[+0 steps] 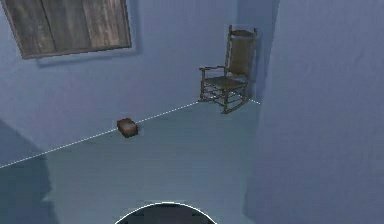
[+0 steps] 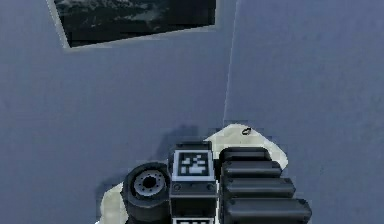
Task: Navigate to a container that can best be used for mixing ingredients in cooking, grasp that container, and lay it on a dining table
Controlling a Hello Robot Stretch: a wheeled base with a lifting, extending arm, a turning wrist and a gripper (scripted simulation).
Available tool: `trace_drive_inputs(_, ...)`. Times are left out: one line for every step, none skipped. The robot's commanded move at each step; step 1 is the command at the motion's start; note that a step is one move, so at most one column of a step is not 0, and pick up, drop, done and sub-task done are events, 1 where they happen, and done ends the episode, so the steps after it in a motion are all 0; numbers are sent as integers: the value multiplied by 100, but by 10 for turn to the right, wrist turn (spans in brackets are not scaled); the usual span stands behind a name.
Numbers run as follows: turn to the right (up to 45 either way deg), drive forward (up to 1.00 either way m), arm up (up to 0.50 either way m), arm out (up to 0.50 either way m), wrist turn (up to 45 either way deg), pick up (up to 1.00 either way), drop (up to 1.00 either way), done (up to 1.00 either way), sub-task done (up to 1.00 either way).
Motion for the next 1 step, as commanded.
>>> trace_drive_inputs(-450,0,0,0,0,0,0,0,0)
